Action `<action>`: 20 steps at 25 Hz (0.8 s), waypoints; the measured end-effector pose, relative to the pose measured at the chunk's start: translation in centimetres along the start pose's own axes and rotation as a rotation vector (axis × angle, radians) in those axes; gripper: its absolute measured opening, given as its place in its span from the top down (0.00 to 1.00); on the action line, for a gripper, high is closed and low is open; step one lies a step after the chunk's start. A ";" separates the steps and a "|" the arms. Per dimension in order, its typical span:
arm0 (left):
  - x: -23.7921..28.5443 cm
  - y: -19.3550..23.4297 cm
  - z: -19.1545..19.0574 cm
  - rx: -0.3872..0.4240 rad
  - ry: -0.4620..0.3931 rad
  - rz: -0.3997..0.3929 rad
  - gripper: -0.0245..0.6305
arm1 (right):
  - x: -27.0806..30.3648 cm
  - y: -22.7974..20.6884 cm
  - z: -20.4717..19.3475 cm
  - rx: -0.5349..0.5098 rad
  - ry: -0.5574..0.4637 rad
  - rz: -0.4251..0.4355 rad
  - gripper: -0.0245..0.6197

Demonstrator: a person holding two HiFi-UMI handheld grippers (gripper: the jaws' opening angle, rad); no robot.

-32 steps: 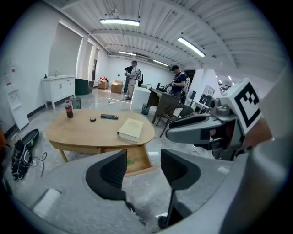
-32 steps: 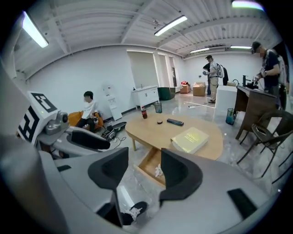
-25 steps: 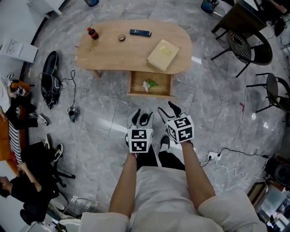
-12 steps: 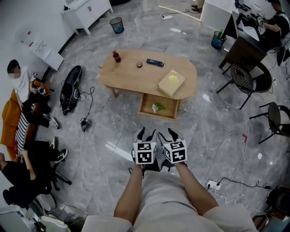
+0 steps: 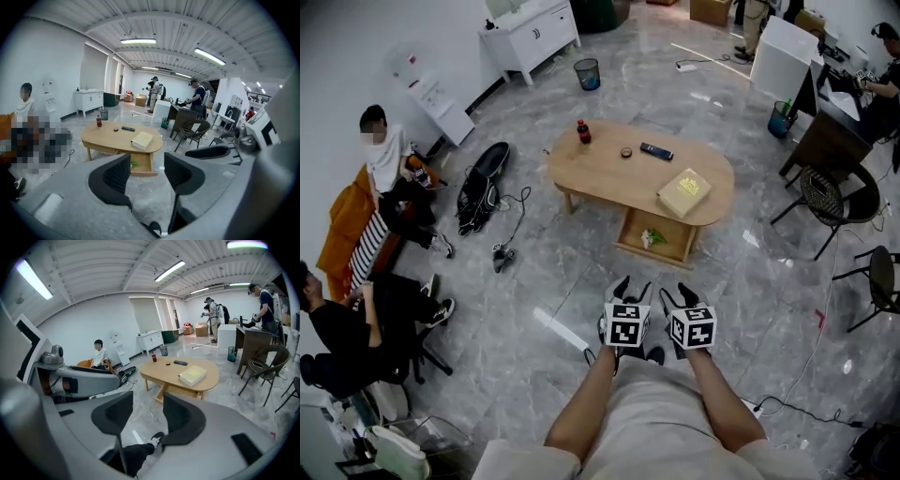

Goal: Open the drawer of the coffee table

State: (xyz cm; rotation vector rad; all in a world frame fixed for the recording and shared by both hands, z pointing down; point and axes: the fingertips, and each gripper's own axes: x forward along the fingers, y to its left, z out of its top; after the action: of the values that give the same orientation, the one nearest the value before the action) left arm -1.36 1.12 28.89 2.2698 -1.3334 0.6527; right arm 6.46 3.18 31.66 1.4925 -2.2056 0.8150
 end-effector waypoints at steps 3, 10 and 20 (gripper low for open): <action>-0.6 0.0 -0.6 -0.013 0.007 0.005 0.61 | -0.4 0.2 -0.5 -0.011 0.013 -0.003 0.64; -1.4 -0.6 -1.5 -0.015 0.002 0.012 0.61 | -1.3 1.1 -0.7 -0.009 -0.016 0.022 0.66; -3.1 1.1 -2.7 -0.030 -0.010 0.071 0.63 | -1.1 2.7 -1.1 -0.013 -0.015 0.053 0.74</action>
State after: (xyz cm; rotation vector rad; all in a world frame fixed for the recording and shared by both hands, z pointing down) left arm -4.17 4.31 29.34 2.2141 -1.4245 0.6414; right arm 4.37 5.49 31.17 1.4440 -2.2661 0.8078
